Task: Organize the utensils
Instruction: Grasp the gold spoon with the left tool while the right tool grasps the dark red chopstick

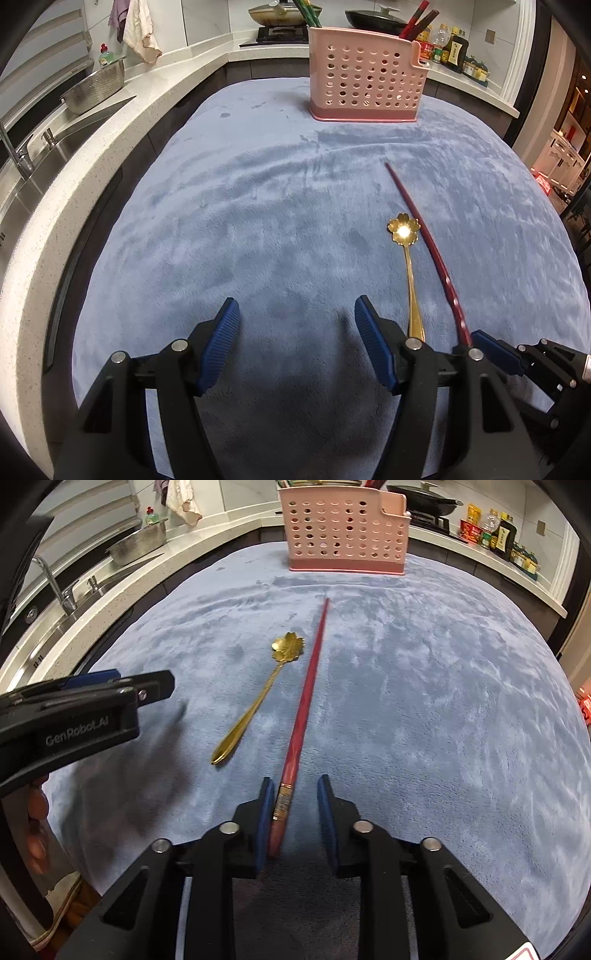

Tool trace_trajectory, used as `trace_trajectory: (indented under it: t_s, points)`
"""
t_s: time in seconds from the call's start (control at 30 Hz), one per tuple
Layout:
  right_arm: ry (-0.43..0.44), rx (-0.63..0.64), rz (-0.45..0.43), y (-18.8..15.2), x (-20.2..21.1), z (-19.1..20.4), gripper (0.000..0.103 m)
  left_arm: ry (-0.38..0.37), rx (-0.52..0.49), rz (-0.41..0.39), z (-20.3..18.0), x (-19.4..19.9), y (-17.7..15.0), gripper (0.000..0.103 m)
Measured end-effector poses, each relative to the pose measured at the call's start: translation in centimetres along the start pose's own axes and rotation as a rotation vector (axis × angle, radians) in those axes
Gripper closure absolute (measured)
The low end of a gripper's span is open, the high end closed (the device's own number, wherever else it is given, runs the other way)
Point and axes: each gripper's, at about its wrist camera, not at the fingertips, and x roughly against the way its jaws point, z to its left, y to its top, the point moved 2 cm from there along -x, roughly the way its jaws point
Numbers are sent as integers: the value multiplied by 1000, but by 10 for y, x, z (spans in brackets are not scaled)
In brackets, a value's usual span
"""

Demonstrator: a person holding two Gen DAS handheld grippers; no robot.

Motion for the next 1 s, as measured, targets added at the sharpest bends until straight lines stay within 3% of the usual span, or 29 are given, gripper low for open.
trace_trajectory:
  t_s: [0.13,0.3,0.4,0.57,0.8,1.0]
  points:
    - [3,-25,-2,-1,0,-8,96,-9,-17,5,-5,0,-3,37]
    - [-3,-39,-18,-2,6,-11,96,-41,-49,2,-15,3,-5,35]
    - [-16,-60,-31,-1,10,-19,96,-79,-78,-7,-24,6,-7,30]
    - [-36,-102,-51,1,17,-35,96,-156,-144,5,-46,6,-12,30]
    - [-44,-118,-55,-2,19,-40,96,-235,-147,80,-57,-11,-19,64]
    - [-40,-123,-51,-3,19,-40,96,-275,-91,86,-48,-16,-18,92]
